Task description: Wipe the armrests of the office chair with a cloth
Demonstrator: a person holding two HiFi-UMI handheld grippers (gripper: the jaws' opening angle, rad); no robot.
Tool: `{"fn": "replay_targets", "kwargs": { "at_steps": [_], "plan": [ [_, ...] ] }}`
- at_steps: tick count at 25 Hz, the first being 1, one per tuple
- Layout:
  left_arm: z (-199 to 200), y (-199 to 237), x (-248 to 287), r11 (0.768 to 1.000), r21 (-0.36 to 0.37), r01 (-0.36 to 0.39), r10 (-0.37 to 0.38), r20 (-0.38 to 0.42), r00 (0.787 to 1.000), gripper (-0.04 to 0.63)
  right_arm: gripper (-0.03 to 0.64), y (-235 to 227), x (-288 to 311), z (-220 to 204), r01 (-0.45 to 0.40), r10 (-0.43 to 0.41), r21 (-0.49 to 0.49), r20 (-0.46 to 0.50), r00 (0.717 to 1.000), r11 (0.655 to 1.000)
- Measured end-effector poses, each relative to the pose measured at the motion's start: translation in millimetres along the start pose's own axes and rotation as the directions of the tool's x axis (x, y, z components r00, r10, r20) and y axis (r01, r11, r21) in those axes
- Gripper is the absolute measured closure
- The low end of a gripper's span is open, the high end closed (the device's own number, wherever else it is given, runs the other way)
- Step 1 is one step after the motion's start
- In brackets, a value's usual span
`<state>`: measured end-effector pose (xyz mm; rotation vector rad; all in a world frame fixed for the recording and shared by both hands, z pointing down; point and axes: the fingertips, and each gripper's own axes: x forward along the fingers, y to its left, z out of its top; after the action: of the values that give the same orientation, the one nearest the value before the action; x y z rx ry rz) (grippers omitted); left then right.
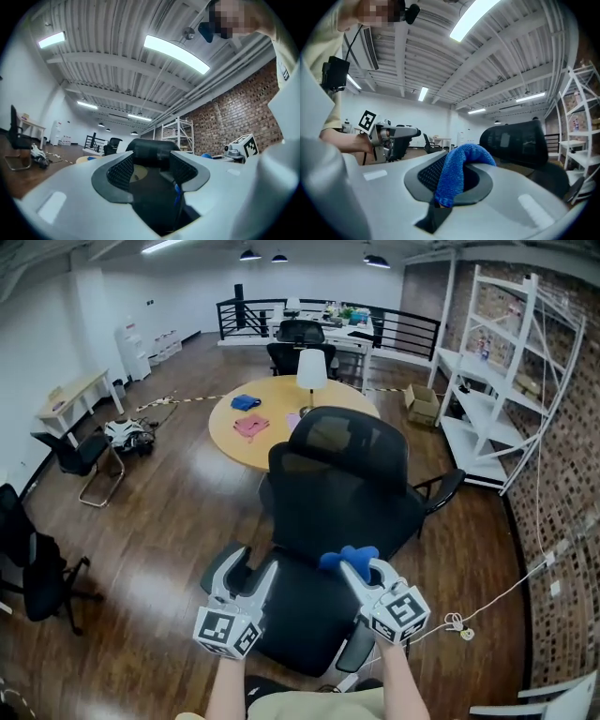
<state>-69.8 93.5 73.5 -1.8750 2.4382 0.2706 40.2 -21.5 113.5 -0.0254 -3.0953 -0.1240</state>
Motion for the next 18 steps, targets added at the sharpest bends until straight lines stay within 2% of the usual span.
{"fn": "replay_targets", "kwargs": {
  "at_steps": [3, 5, 8, 10, 13, 15, 18],
  "plan": [
    [-12, 45, -36, 0.995, -0.027, -0.097, 0.097, -0.003, 0.995, 0.365, 0.595, 28, 32, -20, -0.097, 0.099, 0.044, -0.046, 0.994, 0.994],
    [-15, 81, -54, 0.99, -0.029, -0.136, 0.136, -0.008, 0.991, 0.365, 0.595, 47, 61, -33, -0.135, 0.139, 0.074, -0.066, 0.988, 0.988],
    [-24, 137, -86, 0.984, -0.035, -0.177, 0.175, -0.058, 0.983, 0.365, 0.595, 88, 108, -62, -0.184, 0.199, 0.13, -0.116, 0.973, 0.974],
    [-36, 175, -103, 0.984, -0.049, -0.174, 0.169, -0.095, 0.981, 0.365, 0.595, 117, 142, -84, -0.197, 0.224, 0.169, -0.158, 0.962, 0.966],
    [-58, 233, -119, 0.99, -0.064, -0.122, 0.11, -0.173, 0.979, 0.365, 0.595, 167, 197, -123, -0.199, 0.254, 0.219, -0.256, 0.933, 0.955],
    [-72, 266, -132, 0.993, -0.081, -0.087, 0.065, -0.238, 0.969, 0.365, 0.595, 209, 230, -152, -0.226, 0.302, 0.251, -0.327, 0.895, 0.941],
    [-80, 307, -137, 0.995, -0.083, -0.059, 0.034, -0.276, 0.961, 0.365, 0.595, 253, 285, -184, -0.315, 0.408, 0.285, -0.376, 0.832, 0.905]
  ]
}}
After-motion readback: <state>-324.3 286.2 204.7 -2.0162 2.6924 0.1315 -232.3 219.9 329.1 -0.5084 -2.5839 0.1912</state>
